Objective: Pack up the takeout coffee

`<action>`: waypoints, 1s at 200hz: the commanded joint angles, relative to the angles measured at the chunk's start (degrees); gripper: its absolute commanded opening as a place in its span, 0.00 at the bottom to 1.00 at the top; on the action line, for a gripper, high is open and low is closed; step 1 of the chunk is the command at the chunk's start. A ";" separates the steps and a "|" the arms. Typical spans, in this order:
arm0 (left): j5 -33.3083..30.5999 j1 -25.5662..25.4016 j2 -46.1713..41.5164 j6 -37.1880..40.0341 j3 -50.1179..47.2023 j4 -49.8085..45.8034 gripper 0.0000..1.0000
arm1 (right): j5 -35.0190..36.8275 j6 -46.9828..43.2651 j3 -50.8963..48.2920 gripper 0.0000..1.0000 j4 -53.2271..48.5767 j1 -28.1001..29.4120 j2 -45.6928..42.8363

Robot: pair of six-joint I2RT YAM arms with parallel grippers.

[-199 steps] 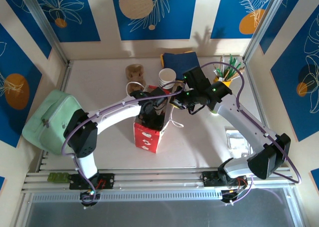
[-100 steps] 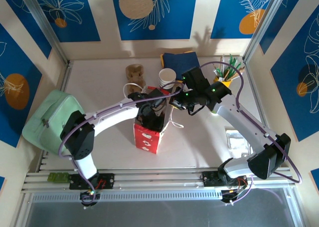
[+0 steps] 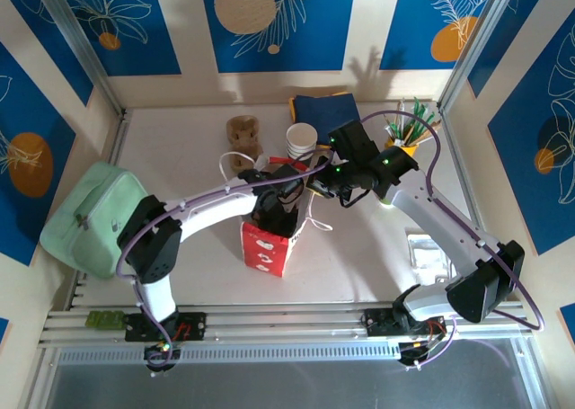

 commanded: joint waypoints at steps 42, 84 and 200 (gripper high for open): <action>-0.30 -0.48 1.24 -0.76 -1.80 -3.69 0.07 | 0.85 -1.15 5.02 0.00 -2.02 1.31 -0.61; 0.64 -0.47 1.55 -0.79 -3.06 -2.34 0.07 | 1.78 -2.96 7.52 0.00 -2.34 1.94 0.20; 6.20 -0.55 4.16 -1.95 -6.57 6.76 0.06 | 0.93 -6.51 9.31 0.00 -2.37 3.38 1.78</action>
